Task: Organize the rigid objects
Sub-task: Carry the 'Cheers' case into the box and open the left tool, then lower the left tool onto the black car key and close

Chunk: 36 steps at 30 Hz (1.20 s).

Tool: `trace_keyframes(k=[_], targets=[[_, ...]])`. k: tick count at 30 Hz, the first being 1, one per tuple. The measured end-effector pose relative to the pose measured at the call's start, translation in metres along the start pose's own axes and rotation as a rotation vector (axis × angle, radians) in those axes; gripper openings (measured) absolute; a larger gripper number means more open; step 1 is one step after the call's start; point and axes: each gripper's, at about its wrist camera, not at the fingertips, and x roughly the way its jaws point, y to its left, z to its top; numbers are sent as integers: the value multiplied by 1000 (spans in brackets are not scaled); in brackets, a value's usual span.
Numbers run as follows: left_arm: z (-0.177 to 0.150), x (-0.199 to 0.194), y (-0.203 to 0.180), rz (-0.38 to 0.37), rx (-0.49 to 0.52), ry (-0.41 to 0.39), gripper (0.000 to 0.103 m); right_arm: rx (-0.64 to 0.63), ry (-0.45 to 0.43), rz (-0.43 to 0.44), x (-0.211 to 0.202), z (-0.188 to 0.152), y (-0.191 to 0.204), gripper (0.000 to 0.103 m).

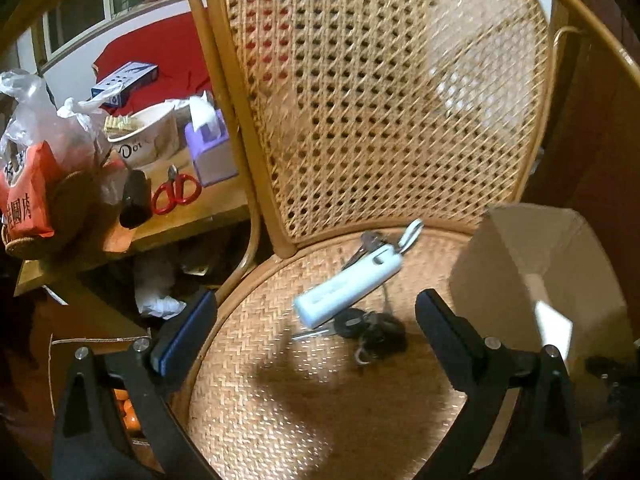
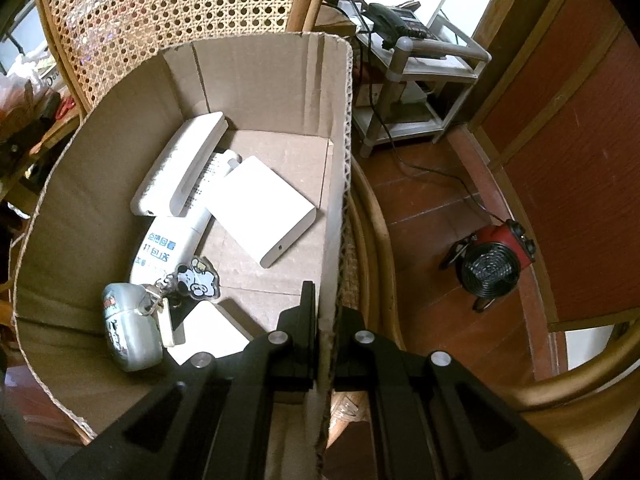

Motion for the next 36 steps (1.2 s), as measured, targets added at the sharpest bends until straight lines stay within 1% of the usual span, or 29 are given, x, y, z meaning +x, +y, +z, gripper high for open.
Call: trace_keyframes(k=[4, 9, 12, 14, 18, 21, 24, 26, 28, 32, 34, 36], targets=[[-1, 19, 6, -30, -39, 32, 99, 1, 0, 2, 0, -2, 0, 6], [-2, 37, 9, 3, -36, 49, 99, 3, -1, 5, -1, -2, 0, 6], [-5, 48, 9, 11, -40, 74, 99, 4, 0, 5, -1, -2, 0, 6], [-7, 53, 6, 22, -24, 84, 99, 3, 0, 5, -1, -2, 0, 6], [-10, 59, -3, 48, 18, 91, 99, 3, -1, 7, -1, -2, 0, 6], [-11, 63, -7, 52, 21, 98, 99, 4, -1, 6, -1, -2, 0, 6], [-12, 67, -12, 74, 21, 95, 99, 2, 0, 5, -1, -2, 0, 6], [-14, 72, -15, 64, 16, 112, 99, 2, 0, 5, -1, -2, 0, 6], [-17, 77, -20, 85, 25, 121, 99, 4, -1, 5, -1, -2, 0, 6], [-16, 81, -26, 95, -4, 142, 99, 3, -1, 5, -1, -2, -1, 6], [-19, 79, -28, 102, -19, 139, 99, 4, 0, 6, -1, -2, 0, 6], [-20, 80, -30, 91, -35, 150, 99, 3, -1, 5, -1, -2, 0, 6]])
